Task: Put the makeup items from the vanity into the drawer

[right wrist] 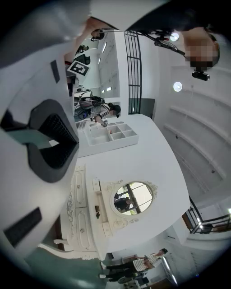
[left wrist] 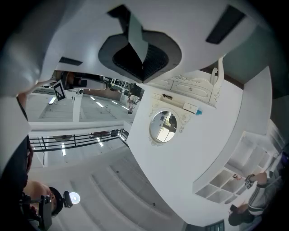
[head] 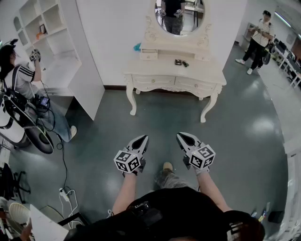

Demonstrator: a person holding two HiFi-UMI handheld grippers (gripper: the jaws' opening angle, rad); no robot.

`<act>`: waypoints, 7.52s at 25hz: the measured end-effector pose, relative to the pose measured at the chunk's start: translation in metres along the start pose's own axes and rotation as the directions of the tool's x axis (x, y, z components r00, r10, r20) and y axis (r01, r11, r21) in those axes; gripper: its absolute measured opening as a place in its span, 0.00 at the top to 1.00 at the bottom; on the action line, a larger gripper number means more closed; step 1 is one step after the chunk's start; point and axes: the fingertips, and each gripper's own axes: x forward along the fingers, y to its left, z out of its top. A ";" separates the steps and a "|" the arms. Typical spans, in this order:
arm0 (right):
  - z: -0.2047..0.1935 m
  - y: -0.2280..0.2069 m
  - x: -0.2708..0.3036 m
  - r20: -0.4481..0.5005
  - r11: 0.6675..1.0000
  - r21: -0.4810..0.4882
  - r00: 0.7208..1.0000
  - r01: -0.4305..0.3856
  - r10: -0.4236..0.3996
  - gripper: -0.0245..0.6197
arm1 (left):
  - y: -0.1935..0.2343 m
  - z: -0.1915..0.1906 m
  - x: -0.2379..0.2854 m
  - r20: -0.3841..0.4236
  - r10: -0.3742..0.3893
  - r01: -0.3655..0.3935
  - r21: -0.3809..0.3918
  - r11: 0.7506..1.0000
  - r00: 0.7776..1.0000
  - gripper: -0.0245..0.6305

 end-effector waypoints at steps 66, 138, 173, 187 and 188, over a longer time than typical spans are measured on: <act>0.067 -0.451 0.393 -0.197 0.928 0.056 0.915 0.368 -0.351 0.93 | 0.326 0.120 0.495 -0.192 -0.149 0.149 -0.018 0.989 0.970 0.94; 0.100 -0.523 0.588 -0.600 0.996 0.061 0.795 -0.071 0.093 0.45 | 0.430 0.148 0.589 -0.254 -0.072 0.065 -0.034 0.997 0.964 0.94; 0.078 -0.466 0.716 -0.791 0.974 0.227 0.579 -0.024 0.198 0.45 | 0.558 0.200 0.528 -0.195 -0.053 0.036 -0.090 0.995 0.979 0.94; 0.083 -0.446 0.700 -0.757 0.976 0.154 0.616 -0.154 0.217 0.45 | 0.549 0.202 0.538 -0.202 -0.089 0.074 -0.080 0.994 0.975 0.94; 0.084 -0.444 0.698 -0.748 0.975 0.146 0.627 -0.165 0.218 0.45 | 0.547 0.202 0.540 -0.204 -0.095 0.080 -0.078 0.994 0.974 0.94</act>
